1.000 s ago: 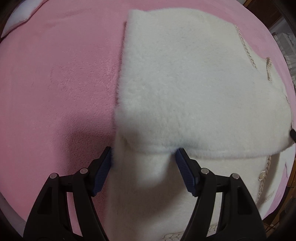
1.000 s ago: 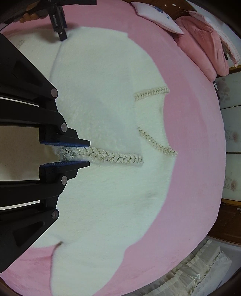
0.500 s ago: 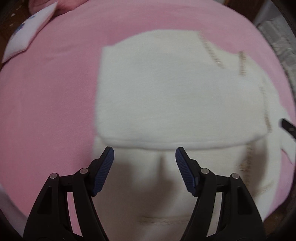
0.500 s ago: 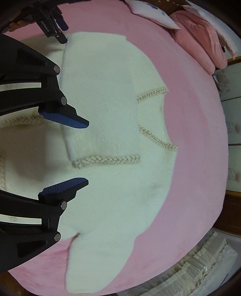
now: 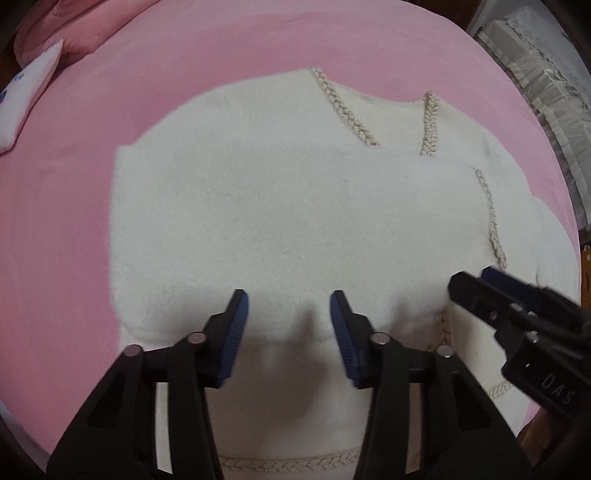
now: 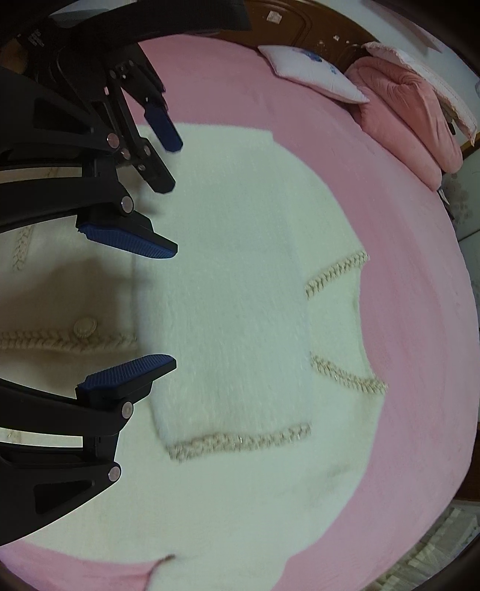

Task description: Fold large clothes

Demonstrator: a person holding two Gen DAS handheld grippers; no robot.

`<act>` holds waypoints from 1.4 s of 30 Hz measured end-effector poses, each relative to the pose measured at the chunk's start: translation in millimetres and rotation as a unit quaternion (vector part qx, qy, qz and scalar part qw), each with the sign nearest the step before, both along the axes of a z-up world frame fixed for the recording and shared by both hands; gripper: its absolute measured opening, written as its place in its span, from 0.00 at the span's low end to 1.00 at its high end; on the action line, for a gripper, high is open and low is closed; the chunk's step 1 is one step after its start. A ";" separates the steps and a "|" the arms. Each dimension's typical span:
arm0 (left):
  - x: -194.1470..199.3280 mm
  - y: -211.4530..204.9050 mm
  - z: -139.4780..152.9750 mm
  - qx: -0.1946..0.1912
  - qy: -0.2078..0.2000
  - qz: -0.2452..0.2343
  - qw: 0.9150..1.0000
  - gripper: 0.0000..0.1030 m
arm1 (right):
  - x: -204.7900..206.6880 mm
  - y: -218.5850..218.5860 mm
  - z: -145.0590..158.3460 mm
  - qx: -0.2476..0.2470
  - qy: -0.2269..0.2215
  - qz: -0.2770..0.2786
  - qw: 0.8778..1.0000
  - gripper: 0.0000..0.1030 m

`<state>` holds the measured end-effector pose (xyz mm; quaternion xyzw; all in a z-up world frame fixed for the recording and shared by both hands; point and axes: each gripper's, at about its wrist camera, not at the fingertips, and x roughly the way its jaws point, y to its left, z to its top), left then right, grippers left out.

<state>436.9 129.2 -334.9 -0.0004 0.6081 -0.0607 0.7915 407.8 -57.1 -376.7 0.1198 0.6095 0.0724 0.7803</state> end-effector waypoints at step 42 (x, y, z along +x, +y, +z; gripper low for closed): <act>20.6 62.4 -18.2 0.071 -0.019 0.066 0.995 0.10 | 33.0 73.1 -58.3 0.144 0.058 0.015 0.988 0.00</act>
